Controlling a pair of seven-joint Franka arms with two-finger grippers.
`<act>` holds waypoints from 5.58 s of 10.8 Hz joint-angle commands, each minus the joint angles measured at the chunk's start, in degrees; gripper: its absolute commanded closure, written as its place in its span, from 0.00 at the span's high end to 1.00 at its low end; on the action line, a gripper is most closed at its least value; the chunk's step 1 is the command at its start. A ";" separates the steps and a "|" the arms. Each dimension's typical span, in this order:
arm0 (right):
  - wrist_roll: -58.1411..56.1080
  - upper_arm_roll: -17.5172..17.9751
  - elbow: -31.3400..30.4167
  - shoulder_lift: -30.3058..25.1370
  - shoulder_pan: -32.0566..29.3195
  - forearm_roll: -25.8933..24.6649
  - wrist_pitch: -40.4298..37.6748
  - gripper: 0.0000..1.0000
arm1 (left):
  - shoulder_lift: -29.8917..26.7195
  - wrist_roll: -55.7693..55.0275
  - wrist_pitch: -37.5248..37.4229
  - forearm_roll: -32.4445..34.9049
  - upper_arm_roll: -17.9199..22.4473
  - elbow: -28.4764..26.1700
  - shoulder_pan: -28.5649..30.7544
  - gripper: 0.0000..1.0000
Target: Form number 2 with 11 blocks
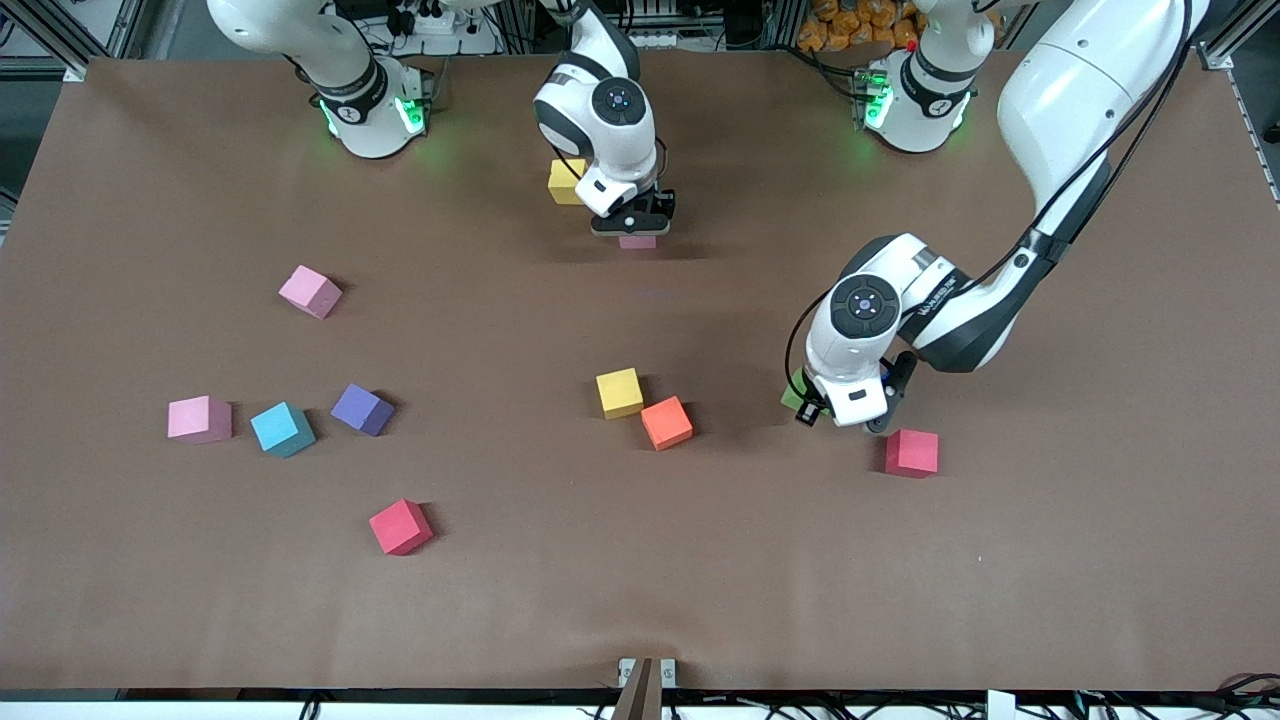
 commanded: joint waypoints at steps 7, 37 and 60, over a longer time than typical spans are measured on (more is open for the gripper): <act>-0.03 -0.24 0.23 0.88 -0.12 -0.20 -1.31 1.00 | 0.41 0.45 -0.28 -0.11 -0.25 0.85 -0.06 0.00; -34.29 0.46 15.40 -21.32 -44.48 -6.35 -29.52 1.00 | 3.40 22.86 11.93 14.05 -0.34 -6.09 -29.23 0.00; -68.06 0.20 52.62 26.10 -53.29 -6.44 -13.52 1.00 | 7.36 15.13 11.93 12.99 3.44 -3.01 -37.32 0.00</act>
